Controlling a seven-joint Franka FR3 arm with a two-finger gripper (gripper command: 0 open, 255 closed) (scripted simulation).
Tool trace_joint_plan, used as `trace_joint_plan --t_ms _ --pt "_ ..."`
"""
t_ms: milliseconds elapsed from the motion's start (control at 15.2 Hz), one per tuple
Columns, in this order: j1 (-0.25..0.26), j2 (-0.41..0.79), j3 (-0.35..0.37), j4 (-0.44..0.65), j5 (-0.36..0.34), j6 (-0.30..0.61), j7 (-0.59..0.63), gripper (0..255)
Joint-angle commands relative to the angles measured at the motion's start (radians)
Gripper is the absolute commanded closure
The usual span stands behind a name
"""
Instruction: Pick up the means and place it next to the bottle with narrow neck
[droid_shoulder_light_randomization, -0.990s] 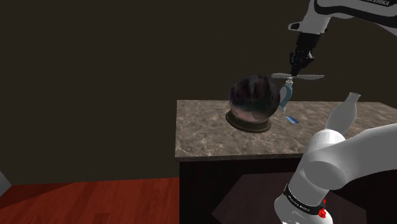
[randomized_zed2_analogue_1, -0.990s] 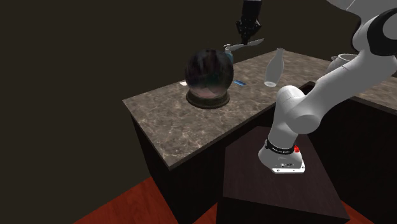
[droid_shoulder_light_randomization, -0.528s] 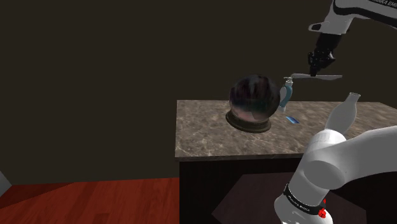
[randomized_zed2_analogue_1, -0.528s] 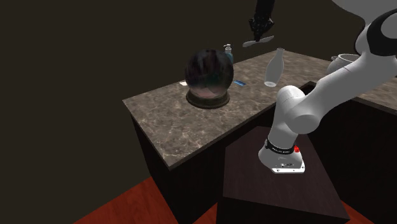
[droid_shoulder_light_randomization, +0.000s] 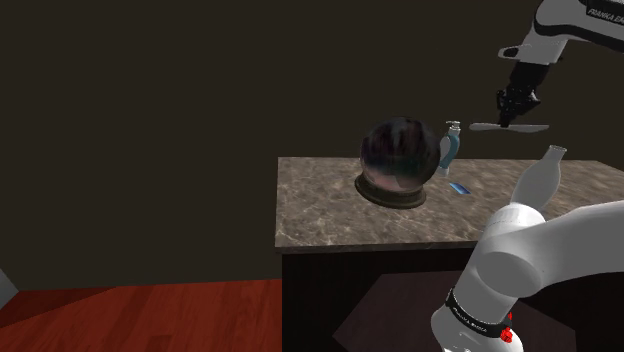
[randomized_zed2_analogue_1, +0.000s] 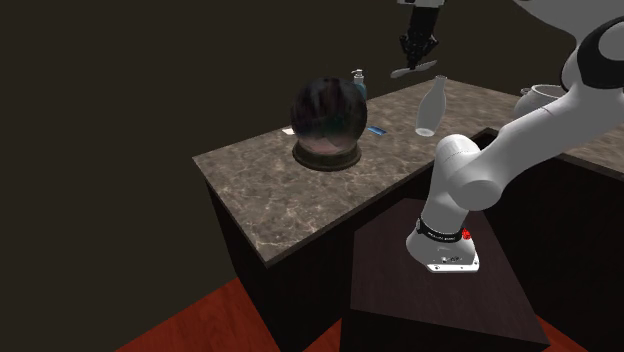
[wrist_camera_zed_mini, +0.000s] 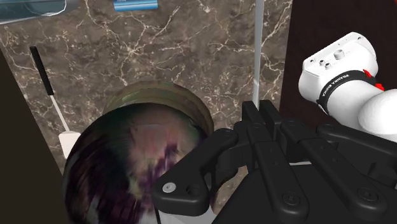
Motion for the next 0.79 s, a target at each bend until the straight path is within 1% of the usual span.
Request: trace_joint_plan --t_ms 0,726 --pt "-0.007 -0.016 -0.005 -0.034 -0.009 0.020 0.003 255" --pt "-0.039 -0.084 -0.042 -0.211 -0.056 0.134 0.025 255"
